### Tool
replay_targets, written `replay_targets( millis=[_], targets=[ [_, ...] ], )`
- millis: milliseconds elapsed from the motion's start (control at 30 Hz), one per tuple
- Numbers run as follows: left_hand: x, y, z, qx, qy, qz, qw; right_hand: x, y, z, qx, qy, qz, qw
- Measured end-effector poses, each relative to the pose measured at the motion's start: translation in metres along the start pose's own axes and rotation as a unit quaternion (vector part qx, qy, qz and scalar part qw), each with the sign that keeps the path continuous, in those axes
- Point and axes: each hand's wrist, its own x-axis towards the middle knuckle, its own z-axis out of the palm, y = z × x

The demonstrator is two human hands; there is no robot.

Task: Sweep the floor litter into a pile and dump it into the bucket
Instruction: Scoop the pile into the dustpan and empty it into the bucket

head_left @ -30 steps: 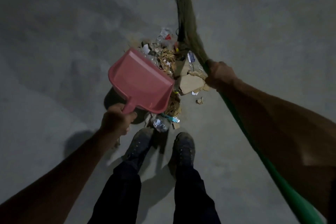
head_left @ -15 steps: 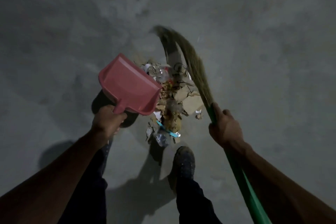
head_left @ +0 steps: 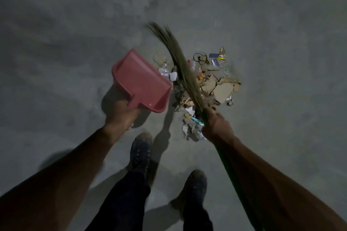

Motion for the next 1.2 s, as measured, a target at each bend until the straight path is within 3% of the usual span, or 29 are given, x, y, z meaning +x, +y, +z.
replay_targets(
  millis=[100, 167, 333, 600, 667, 767, 900, 1200],
  targets=[
    [0.002, -0.001, -0.014, 0.028, 0.004, 0.013, 1.0, -0.037, 0.02, 0.012, 0.038, 0.009, 0.065, 0.997],
    [0.003, -0.001, -0.023, 0.064, 0.011, 0.021, 0.998, -0.059, 0.021, 0.017, 0.123, 0.019, 0.082, 0.989],
    [0.019, -0.007, -0.036, 0.226, 0.037, 0.003, 0.973, -0.076, -0.022, 0.025, 0.361, -0.019, 0.096, 0.928],
    [0.034, -0.029, -0.03, 0.383, 0.085, 0.033, 0.919, -0.024, -0.102, 0.074, 0.326, -0.113, 0.053, 0.937],
    [0.038, -0.037, -0.029, 0.388, 0.069, 0.037, 0.918, -0.021, -0.104, 0.085, 0.415, -0.128, 0.087, 0.897],
    [0.043, -0.047, -0.027, 0.399, 0.033, 0.048, 0.915, -0.032, -0.085, 0.091, 0.568, -0.103, 0.155, 0.802],
    [0.037, -0.045, -0.018, 0.354, 0.022, 0.028, 0.935, -0.06, -0.04, 0.082, 0.636, -0.063, 0.197, 0.743],
    [0.003, -0.032, 0.001, 0.218, -0.057, 0.022, 0.974, -0.131, 0.026, 0.048, 0.528, -0.024, 0.155, 0.835]
  ],
)
